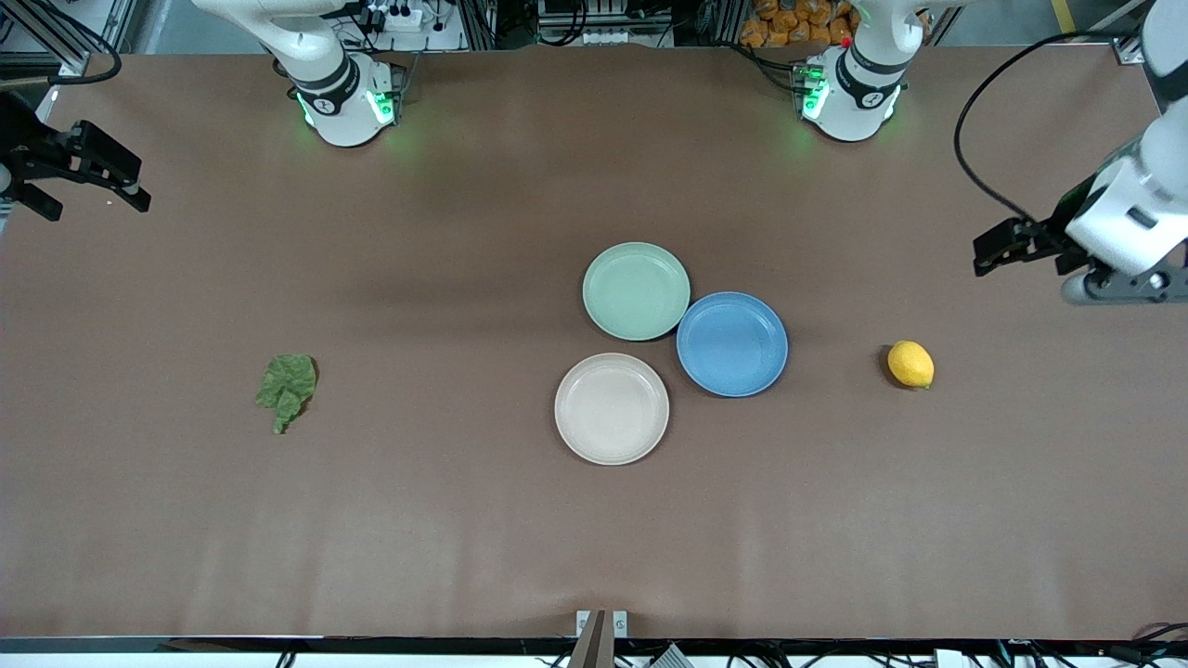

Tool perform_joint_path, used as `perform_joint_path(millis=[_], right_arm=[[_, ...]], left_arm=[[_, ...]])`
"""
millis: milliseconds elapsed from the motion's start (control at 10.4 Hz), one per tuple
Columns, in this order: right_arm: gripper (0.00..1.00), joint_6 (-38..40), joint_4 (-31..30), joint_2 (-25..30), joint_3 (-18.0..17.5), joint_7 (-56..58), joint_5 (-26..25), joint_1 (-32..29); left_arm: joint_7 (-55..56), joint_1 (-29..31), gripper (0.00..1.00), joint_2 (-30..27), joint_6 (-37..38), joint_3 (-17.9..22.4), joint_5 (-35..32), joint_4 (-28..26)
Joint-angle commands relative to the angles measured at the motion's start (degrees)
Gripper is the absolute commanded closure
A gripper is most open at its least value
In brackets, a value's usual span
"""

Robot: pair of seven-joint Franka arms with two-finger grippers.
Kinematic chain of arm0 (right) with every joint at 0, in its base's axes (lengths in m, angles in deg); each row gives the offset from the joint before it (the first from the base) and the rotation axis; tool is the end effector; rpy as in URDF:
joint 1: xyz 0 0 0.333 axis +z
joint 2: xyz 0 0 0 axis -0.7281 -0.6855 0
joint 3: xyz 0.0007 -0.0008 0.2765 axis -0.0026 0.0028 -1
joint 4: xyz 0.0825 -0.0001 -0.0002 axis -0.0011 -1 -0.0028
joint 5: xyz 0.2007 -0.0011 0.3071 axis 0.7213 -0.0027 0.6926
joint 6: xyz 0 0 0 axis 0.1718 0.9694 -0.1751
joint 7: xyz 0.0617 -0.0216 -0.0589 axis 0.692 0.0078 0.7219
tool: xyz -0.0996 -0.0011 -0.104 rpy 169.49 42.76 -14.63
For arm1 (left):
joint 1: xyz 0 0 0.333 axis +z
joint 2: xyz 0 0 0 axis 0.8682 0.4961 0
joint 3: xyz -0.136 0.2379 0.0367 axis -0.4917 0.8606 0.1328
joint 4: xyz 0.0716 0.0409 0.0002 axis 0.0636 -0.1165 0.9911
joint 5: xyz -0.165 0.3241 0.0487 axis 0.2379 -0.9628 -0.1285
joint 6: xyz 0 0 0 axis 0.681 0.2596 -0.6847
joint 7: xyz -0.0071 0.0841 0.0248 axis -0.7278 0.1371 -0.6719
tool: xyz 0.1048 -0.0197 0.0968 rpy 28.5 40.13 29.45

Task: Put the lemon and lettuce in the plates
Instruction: 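Reach the right gripper to the lettuce while the left gripper reaches the lemon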

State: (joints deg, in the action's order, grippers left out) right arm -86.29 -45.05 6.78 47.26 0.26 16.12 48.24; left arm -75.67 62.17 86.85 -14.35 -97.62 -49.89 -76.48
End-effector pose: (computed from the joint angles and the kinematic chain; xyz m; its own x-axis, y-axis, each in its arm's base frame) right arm 0.4966 0.0123 0.5965 0.9937 0.0823 0.0759 0.0846 -0.9960 -0.0283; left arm 0.5413 -0.0497 0.4918 0.9963 0.0228 -0.0831 0.0206 -0.9994 -0.0279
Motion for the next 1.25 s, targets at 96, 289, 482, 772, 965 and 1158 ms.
perform_joint_path(millis=[96,289,482,772,965,1158], right_arm=[[0.00,-0.29,-1.74,0.47,0.37,0.37,0.26,-0.02],[0.00,-2.30,-4.37,0.29,0.72,0.37,0.17,-0.11],[0.00,-7.12,-9.36,-0.67,1.07,0.37,-1.05,-0.28],[0.00,-21.07,-19.12,-5.75,1.07,0.28,-1.76,-0.37],[0.00,-27.59,-19.23,-14.61,0.99,0.19,-1.58,-0.90],[0.00,-33.04,-18.88,-21.92,1.07,0.45,-1.76,-1.51]], left_arm=[[4.47,0.54,0.00,1.50,-8.27,-0.32,-1.38,-8.99],[4.47,1.59,0.00,1.41,-17.50,-0.23,-1.38,-17.00],[4.56,2.47,0.00,3.25,-25.06,-0.23,-3.29,-22.46],[6.93,4.05,0.00,9.66,-30.00,-0.14,-8.05,-23.54],[6.93,4.94,0.00,13.35,-34.92,-0.14,-8.06,-23.28],[7.02,5.64,0.00,16.61,-38.96,0.03,-8.06,-23.01]])
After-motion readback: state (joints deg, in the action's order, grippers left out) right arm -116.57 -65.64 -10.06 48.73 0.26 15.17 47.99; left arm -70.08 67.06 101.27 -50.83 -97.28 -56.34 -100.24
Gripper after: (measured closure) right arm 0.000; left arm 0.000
